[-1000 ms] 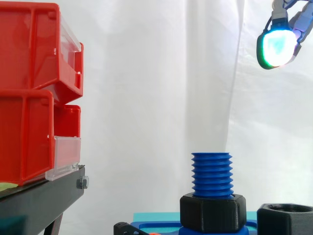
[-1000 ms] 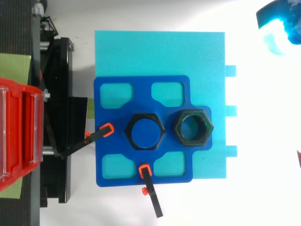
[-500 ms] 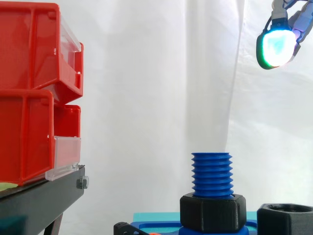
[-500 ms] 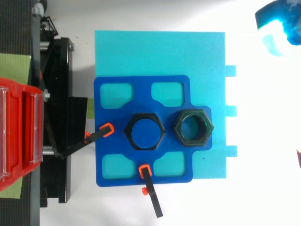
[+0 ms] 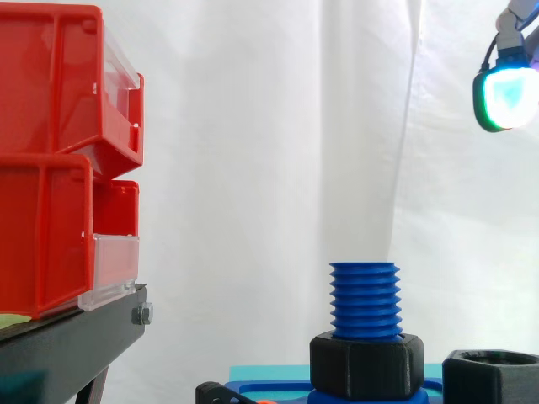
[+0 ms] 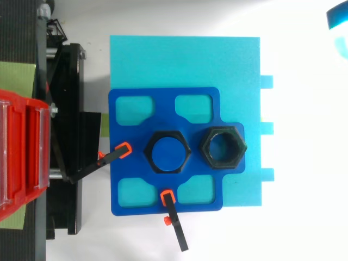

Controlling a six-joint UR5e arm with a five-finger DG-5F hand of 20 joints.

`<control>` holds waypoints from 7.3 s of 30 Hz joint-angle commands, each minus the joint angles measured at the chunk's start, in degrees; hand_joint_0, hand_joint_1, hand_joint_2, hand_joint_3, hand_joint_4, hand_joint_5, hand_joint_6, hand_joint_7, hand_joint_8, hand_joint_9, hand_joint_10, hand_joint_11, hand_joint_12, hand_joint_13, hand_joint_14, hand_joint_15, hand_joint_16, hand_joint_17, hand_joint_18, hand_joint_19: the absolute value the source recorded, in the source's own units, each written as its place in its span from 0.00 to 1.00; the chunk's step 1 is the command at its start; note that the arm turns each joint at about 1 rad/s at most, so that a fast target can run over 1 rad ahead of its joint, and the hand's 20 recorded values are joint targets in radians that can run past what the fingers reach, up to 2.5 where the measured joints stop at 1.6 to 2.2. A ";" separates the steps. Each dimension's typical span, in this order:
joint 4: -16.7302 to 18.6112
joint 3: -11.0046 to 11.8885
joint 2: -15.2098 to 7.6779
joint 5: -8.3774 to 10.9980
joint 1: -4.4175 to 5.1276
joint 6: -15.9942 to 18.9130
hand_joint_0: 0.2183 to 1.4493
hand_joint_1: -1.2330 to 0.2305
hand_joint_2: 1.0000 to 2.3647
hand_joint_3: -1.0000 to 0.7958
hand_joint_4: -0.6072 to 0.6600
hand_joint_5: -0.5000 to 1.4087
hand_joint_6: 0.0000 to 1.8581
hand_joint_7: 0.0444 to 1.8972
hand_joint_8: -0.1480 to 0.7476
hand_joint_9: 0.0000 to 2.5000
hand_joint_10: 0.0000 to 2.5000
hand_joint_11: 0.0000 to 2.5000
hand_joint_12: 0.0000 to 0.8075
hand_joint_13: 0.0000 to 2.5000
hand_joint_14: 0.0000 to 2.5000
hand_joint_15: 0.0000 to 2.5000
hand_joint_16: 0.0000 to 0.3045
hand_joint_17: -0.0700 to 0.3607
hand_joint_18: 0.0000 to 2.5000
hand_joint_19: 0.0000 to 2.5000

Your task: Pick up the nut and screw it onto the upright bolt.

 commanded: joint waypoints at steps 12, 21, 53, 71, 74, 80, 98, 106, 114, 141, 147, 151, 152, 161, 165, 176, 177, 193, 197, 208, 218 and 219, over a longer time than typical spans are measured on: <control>18.53 -17.18 7.86 9.79 4.71 14.50 0.22 0.57 0.00 0.30 0.65 0.15 0.27 0.42 0.49 0.24 0.00 0.01 0.46 0.17 0.00 0.00 0.17 0.43 0.15 0.03; 24.86 -17.26 7.60 15.15 6.30 27.95 0.22 0.58 0.00 0.30 0.65 0.15 0.27 0.42 0.49 0.24 0.00 0.01 0.46 0.17 0.00 0.00 0.17 0.43 0.15 0.04; 41.82 -22.36 7.25 26.93 11.22 34.54 0.22 0.59 0.00 0.29 0.64 0.15 0.27 0.42 0.49 0.23 0.00 0.01 0.46 0.16 0.00 0.00 0.17 0.43 0.15 0.03; 41.03 -22.36 5.75 20.34 11.74 24.43 0.15 0.60 0.00 0.28 0.59 0.14 0.27 0.40 0.54 0.18 0.00 0.00 0.53 0.10 0.00 0.00 0.21 0.49 0.06 0.00; 41.03 -22.45 5.84 18.67 11.57 20.57 0.16 0.63 0.00 0.28 0.61 0.13 0.27 0.40 0.56 0.18 0.00 0.00 0.54 0.09 0.00 0.00 0.21 0.49 0.05 0.00; 40.50 -22.36 5.84 16.73 11.48 17.93 0.17 0.63 0.00 0.28 0.63 0.14 0.27 0.40 0.56 0.18 0.00 0.00 0.53 0.09 0.00 0.00 0.21 0.49 0.05 0.00; 39.36 -22.45 4.43 13.04 12.18 10.19 0.19 0.56 0.00 0.28 0.66 0.15 0.27 0.42 0.53 0.21 0.00 0.01 0.51 0.12 0.00 0.00 0.18 0.46 0.06 0.00; 39.45 -22.36 1.88 13.13 12.89 8.09 0.20 0.53 0.00 0.28 0.66 0.15 0.27 0.42 0.52 0.21 0.00 0.00 0.50 0.12 0.00 0.00 0.18 0.44 0.07 0.00; 42.44 -22.36 -0.49 13.66 13.06 7.21 0.20 0.53 0.00 0.28 0.65 0.15 0.27 0.42 0.51 0.21 0.00 0.01 0.49 0.13 0.00 0.00 0.17 0.44 0.08 0.00; 47.36 -22.36 -4.53 19.46 13.77 4.83 0.21 0.51 0.00 0.28 0.66 0.15 0.27 0.42 0.50 0.21 0.00 0.01 0.48 0.13 0.00 0.00 0.17 0.43 0.09 0.00; 47.01 -22.36 -4.53 18.84 12.89 4.04 0.21 0.51 0.00 0.28 0.66 0.15 0.27 0.42 0.50 0.22 0.00 0.01 0.48 0.13 0.00 0.00 0.17 0.43 0.09 0.00; 47.27 -22.36 -5.50 18.67 12.36 1.93 0.21 0.51 0.00 0.28 0.66 0.15 0.27 0.42 0.50 0.22 0.00 0.01 0.48 0.13 0.00 0.00 0.17 0.43 0.09 0.00; 47.36 -22.36 -6.11 18.67 12.18 1.67 0.21 0.51 0.00 0.28 0.66 0.15 0.27 0.42 0.50 0.22 0.00 0.01 0.48 0.13 0.00 0.00 0.17 0.43 0.09 0.00; 50.96 -22.36 -6.64 18.40 11.66 0.97 0.21 0.50 0.00 0.28 0.66 0.15 0.27 0.42 0.50 0.23 0.00 0.01 0.48 0.14 0.00 0.00 0.17 0.43 0.09 0.00; 51.23 -22.45 -6.64 18.40 11.13 0.17 0.21 0.50 0.00 0.28 0.66 0.15 0.27 0.42 0.50 0.23 0.00 0.02 0.48 0.14 0.00 0.00 0.17 0.43 0.09 0.00; 51.49 -22.45 -8.14 18.40 10.78 0.09 0.14 0.38 0.00 0.28 0.64 0.12 0.27 0.35 0.51 0.12 0.00 0.00 0.53 0.09 0.00 0.00 0.20 0.48 0.05 0.00; 51.49 -22.45 -8.14 18.40 10.78 0.09 0.13 0.38 0.00 0.28 0.64 0.12 0.27 0.35 0.52 0.11 0.00 0.00 0.54 0.09 0.00 0.00 0.20 0.49 0.05 0.00; 51.31 -22.45 -8.40 18.40 9.81 -0.09 0.09 0.42 0.00 0.28 0.60 0.10 0.27 0.32 0.50 0.00 0.00 0.00 0.57 0.00 0.00 0.00 0.22 0.51 0.00 0.00; 51.31 -22.45 -8.49 18.40 9.55 0.00 0.09 0.42 0.00 0.28 0.61 0.10 0.27 0.32 0.50 0.00 0.00 0.00 0.57 0.00 0.00 0.00 0.22 0.51 0.00 0.00; 51.93 -22.45 -10.68 18.40 9.28 0.09 0.10 0.43 0.00 0.28 0.63 0.10 0.27 0.34 0.51 0.00 0.00 0.00 0.57 0.00 0.00 0.00 0.22 0.51 0.00 0.00; 52.19 -22.45 -10.68 18.32 8.93 0.00 0.10 0.44 0.00 0.28 0.64 0.10 0.27 0.34 0.51 0.01 0.00 0.00 0.57 0.00 0.00 0.00 0.21 0.50 0.00 0.00; 52.19 -22.45 -10.68 18.32 8.84 0.00 0.10 0.44 0.00 0.28 0.64 0.10 0.27 0.34 0.51 0.01 0.00 0.00 0.57 0.00 0.00 0.00 0.21 0.50 0.00 0.00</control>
